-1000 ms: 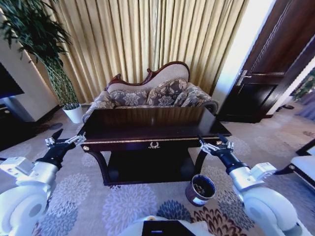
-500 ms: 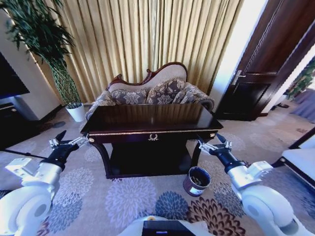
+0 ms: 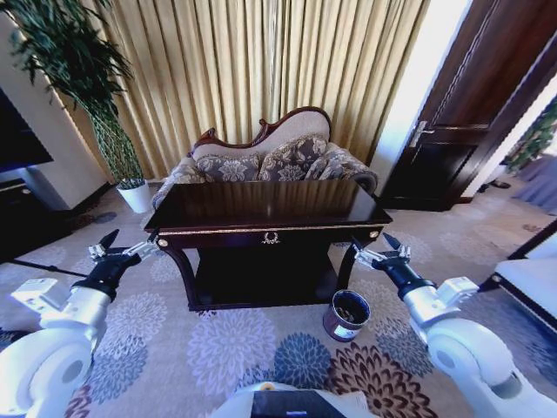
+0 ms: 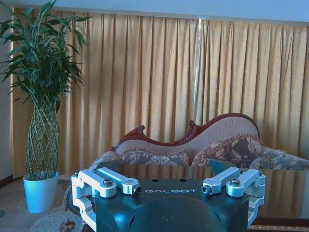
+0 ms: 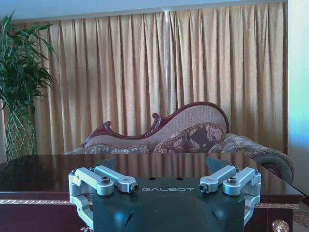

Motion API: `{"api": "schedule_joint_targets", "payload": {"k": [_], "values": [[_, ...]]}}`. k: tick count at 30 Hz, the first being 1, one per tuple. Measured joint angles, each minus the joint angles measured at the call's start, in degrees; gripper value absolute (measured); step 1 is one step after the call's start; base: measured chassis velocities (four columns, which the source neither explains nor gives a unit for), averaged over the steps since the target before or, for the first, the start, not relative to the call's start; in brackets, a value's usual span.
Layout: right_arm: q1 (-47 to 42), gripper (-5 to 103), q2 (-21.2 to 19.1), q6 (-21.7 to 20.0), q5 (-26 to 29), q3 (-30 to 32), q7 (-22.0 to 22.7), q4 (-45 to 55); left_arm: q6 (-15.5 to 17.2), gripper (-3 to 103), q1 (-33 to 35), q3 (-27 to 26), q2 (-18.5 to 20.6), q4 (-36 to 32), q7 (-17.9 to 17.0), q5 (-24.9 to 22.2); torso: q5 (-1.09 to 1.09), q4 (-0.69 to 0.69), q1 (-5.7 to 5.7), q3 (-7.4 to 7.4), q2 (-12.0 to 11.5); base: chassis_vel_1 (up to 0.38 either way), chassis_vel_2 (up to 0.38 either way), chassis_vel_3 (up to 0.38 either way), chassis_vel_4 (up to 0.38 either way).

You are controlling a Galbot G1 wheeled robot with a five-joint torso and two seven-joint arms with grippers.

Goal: Move to the front of the table and place the trash on the table into the trash bin.

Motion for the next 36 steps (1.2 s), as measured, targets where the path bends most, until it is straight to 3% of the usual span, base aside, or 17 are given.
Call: {"api": "schedule_joint_targets", "payload": {"k": [36], "values": [[-1.9, 100, 1.9, 0.2, -0.5, 0.5, -0.1, 2.2, 0.0, 100, -0.2, -1.1, 0.3, 0.0, -0.2, -0.3, 0.0, 0.0, -0.02, 0.0, 0.0, 0.139, -0.137, -0.137, 0.135]]}}
